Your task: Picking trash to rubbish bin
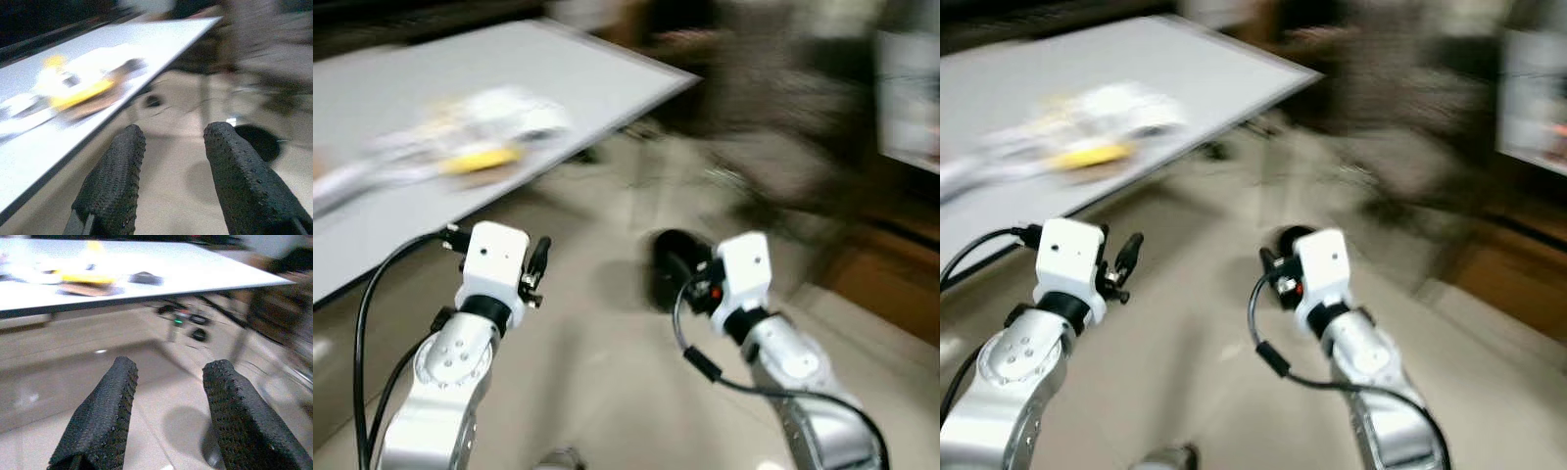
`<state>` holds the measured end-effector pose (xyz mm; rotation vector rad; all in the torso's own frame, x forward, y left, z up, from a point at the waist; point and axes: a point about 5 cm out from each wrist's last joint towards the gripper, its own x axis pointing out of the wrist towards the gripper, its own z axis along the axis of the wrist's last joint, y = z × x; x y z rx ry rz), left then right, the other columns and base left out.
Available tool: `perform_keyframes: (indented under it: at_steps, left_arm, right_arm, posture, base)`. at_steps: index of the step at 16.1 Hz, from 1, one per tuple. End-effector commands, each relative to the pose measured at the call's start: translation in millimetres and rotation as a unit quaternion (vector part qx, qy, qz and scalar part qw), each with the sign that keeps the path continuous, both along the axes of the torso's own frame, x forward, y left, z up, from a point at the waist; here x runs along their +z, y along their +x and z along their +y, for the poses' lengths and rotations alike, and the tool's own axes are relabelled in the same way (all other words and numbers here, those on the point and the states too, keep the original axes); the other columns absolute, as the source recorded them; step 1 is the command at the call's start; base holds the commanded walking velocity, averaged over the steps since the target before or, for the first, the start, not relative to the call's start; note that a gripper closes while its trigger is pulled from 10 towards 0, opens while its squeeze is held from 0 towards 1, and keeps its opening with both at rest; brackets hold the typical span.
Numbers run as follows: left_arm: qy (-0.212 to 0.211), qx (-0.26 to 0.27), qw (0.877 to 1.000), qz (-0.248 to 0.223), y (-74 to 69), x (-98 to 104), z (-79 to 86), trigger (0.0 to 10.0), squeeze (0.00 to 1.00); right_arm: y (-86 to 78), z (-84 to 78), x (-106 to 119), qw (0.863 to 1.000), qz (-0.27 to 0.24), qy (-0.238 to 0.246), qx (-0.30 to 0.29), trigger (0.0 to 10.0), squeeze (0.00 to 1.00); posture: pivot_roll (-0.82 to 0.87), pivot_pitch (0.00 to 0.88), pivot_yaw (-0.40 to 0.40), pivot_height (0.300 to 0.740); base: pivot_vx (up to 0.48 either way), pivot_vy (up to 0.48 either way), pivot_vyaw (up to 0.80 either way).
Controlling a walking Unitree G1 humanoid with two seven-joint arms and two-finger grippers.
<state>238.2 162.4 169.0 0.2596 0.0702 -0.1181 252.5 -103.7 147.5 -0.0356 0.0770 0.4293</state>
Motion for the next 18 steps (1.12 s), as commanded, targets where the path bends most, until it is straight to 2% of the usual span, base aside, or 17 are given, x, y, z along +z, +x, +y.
perform_keyframes:
  at_steps: [1, 3, 4, 6, 8, 10, 12, 18]
  left_arm:
    - [0.003, 0.008, 1.000, -0.019, 1.2, 7.3, -0.5, 10.0, 0.00]
    - [0.004, 0.021, 0.999, -0.029, 0.8, 6.5, 0.6, 10.0, 0.00]
    - [0.018, 0.019, 0.999, -0.027, -1.3, 1.8, -0.5, 10.0, 0.00]
    - [0.022, 0.016, 0.999, -0.025, -2.7, 0.6, -2.6, 10.0, 0.00]
    - [0.018, 0.013, 0.999, -0.034, 1.3, 5.6, -3.8, 10.0, 0.00]
    - [0.018, 0.004, 0.999, -0.039, 5.8, 8.1, -5.1, 10.0, 0.00]
    - [0.019, -0.005, 0.999, -0.045, 9.8, 11.3, -6.4, 10.0, 0.00]
    - [-0.002, 0.000, 0.999, -0.052, 17.2, 17.9, -4.7, 10.0, 0.00]
  right_arm:
    - [2.1, -2.3, 3.4, 1.000, -0.011, 0.006, -0.005, 10.0, 0.00]
    - [5.7, -4.5, 4.2, 1.000, -0.021, 0.010, -0.016, 10.0, 0.00]
    - [8.3, -7.2, 5.0, 0.999, -0.031, 0.009, -0.028, 10.0, 0.00]
    - [13.3, -14.5, 3.8, 0.998, -0.042, -0.013, -0.046, 10.0, 0.00]
    - [16.6, -17.8, 3.7, 0.996, -0.051, -0.040, -0.057, 10.0, 0.00]
    - [18.2, -19.4, 4.7, 0.996, -0.055, -0.044, -0.061, 10.0, 0.00]
    - [18.6, -24.5, 4.4, 0.995, -0.054, -0.014, -0.081, 10.0, 0.00]
    - [19.3, -5.7, 7.5, 0.997, -0.056, 0.009, -0.045, 10.0, 0.00]
  posture:
    - [0.03, 0.065, -0.074, 0.740]
    - [0.03, 0.064, -0.077, 0.740]
    - [0.03, 0.062, -0.078, 0.740]
    - [0.03, 0.063, -0.079, 0.740]
    - [0.03, 0.062, -0.067, 0.740]
    - [0.03, 0.061, -0.053, 0.740]
    - [0.03, 0.061, -0.043, 0.740]
    - [0.04, 0.062, -0.051, 0.740]
  base:
    - [0.000, 0.000, 0.80]
    - [0.000, 0.000, 0.80]
    - [0.000, 0.000, 0.80]
    - [0.000, 0.000, 0.80]
    - [0.000, 0.000, 0.80]
    - [0.000, 0.000, 0.80]
    - [0.000, 0.000, 0.80]
    - [0.313, 0.000, 0.80]
